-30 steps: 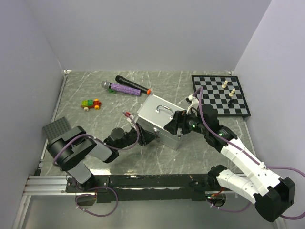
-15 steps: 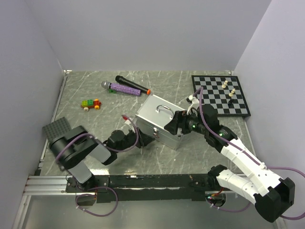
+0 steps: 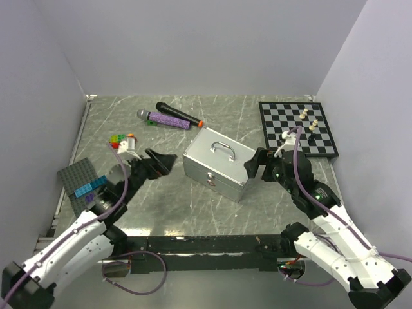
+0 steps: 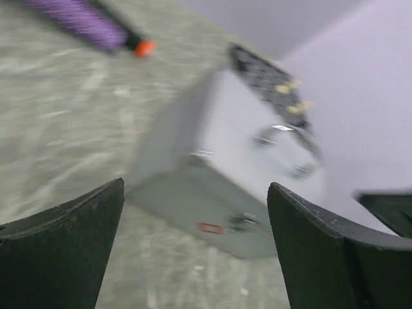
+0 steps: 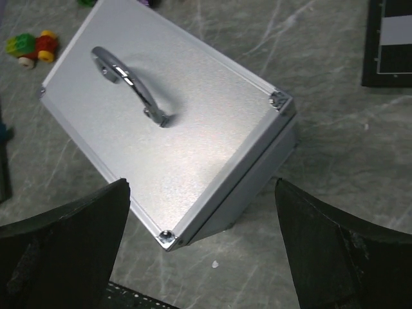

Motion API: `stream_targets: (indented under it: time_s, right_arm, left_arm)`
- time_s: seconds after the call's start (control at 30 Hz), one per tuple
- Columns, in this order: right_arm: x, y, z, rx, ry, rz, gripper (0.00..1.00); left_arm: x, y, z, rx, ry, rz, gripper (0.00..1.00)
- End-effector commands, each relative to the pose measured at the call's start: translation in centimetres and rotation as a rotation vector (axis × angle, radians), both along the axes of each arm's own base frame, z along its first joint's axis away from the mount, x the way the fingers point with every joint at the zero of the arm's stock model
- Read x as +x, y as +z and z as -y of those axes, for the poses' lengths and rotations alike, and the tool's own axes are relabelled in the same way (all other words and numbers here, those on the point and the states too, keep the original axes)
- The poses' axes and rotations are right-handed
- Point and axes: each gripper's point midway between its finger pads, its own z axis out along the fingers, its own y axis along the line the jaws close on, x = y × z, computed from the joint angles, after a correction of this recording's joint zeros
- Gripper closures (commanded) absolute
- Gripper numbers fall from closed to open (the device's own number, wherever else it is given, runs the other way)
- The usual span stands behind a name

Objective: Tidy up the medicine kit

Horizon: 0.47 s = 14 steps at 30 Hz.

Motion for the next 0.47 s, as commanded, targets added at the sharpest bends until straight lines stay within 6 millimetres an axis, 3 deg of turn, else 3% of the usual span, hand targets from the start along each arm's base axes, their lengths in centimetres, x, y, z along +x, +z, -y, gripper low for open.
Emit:
stream_targets:
  time_s: [0.0,0.23,0.43]
  right_arm:
    - [0.1,-0.2,2.8,-0.057,-0.136,-0.027,0.0]
    - [-0.5,0.0,2.9,-0.022,-0.125,0.028,0.0]
    - [-0.3,-0.2,3.2,-0.021,-0.148,0.028,0.0]
  left_arm:
    - [-0.3,-6.8,-5.0,0.134,0.119,-0.316,0.04]
    - [0.5,-4.0,-10.7,0.08,0.457,-0.308,0.04]
    - [0.7,-3.6,-10.9,0.058,0.492,-0.345,0.04]
